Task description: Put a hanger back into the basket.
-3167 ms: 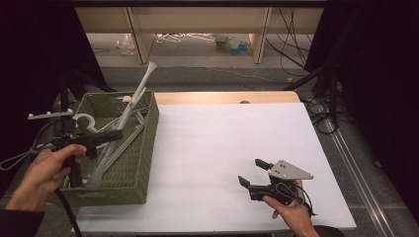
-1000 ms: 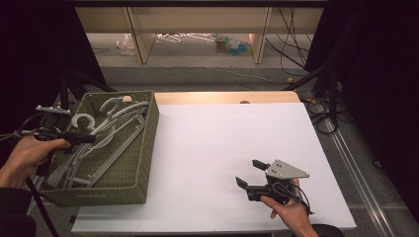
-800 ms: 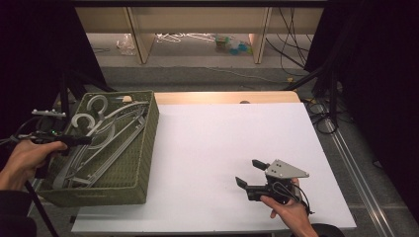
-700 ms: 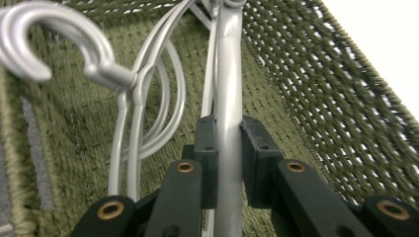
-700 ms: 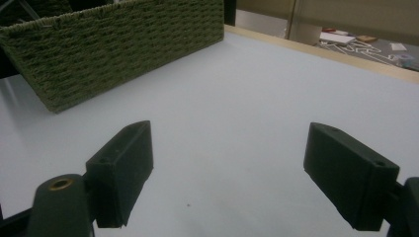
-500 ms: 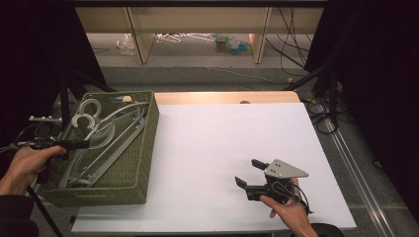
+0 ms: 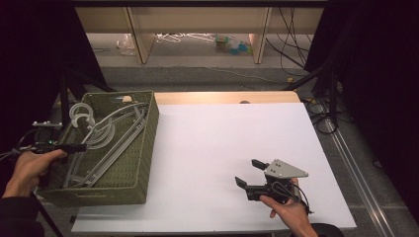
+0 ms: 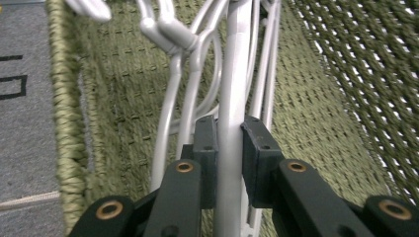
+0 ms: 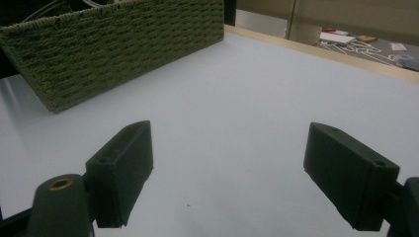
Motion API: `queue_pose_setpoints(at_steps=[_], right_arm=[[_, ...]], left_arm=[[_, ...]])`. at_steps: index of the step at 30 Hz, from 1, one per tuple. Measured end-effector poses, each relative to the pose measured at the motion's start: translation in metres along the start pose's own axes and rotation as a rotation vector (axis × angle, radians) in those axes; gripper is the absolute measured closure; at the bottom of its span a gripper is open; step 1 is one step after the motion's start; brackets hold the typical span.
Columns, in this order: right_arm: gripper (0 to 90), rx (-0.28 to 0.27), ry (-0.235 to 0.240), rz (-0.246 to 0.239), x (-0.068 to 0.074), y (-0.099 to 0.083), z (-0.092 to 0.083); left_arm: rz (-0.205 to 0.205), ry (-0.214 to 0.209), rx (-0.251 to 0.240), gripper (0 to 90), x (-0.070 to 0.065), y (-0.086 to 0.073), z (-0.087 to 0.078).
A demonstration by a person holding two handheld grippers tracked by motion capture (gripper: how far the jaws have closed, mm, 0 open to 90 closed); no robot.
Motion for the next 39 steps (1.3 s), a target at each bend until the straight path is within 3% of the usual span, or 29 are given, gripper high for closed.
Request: queue_pose_setpoints(at_steps=[3,8,9,10,12,14,17,21,24,26,32,37,39], right_arm=[[20.1,-0.014,0.003,0.0,0.0,0.0,0.002],[20.1,-0.015,0.002,0.001,0.0,0.0,0.002],[20.1,-0.016,0.004,0.004,0.0,0.0,0.001],[20.1,-0.018,0.005,0.003,0.0,0.0,0.001],[20.1,-0.014,0.001,0.001,0.0,0.0,0.002],[20.1,0.01,0.006,0.008,0.001,-0.001,0.0],[20.1,-0.01,0.001,-0.001,0.0,0.0,0.001],[20.1,-0.014,0.003,0.004,0.0,0.0,0.001],[20.1,-0.011,0.003,0.004,0.0,0.0,0.001],[20.1,-0.012,0.003,0.003,0.0,0.0,0.001],[20.1,-0.013,0.003,0.002,0.0,0.0,0.001],[20.1,-0.002,-0.002,0.002,-0.001,0.0,0.001],[20.1,0.008,0.005,0.016,0.0,-0.001,0.0]], left_arm=[[-0.018,0.023,0.001,76.6,0.002,-0.001,0.002],[-0.07,0.054,-0.059,72.0,0.005,0.0,-0.003],[-0.056,0.059,-0.059,70.9,0.006,0.0,-0.006],[-0.08,0.042,-0.099,70.9,0.002,0.002,-0.007],[-0.039,0.035,-0.115,67.8,-0.003,0.004,-0.013],[-0.053,0.003,-0.17,62.8,-0.012,0.006,-0.019],[-0.059,-0.045,-0.228,59.0,-0.026,0.007,-0.026],[-0.088,-0.096,-0.305,47.3,-0.047,0.006,-0.032],[-0.095,-0.176,-0.341,45.2,-0.064,0.004,-0.033],[-0.101,-0.202,-0.358,43.6,-0.074,0.004,-0.033],[-0.055,-0.24,-0.401,38.5,-0.103,0.0,-0.033],[-0.068,-0.289,-0.455,34.4,-0.121,-0.006,-0.032],[-0.048,-0.292,-0.46,34.4,-0.13,-0.01,-0.031]])
Point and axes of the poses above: each handheld gripper's, and its own axes: z roughly forward along the jaws, y roughly out of its top, x roughly to its left, the point moved 3 cm from there along z, roughly forward along the jaws, and after that the axes turned 1 degree about z, right-handed, at the moved point
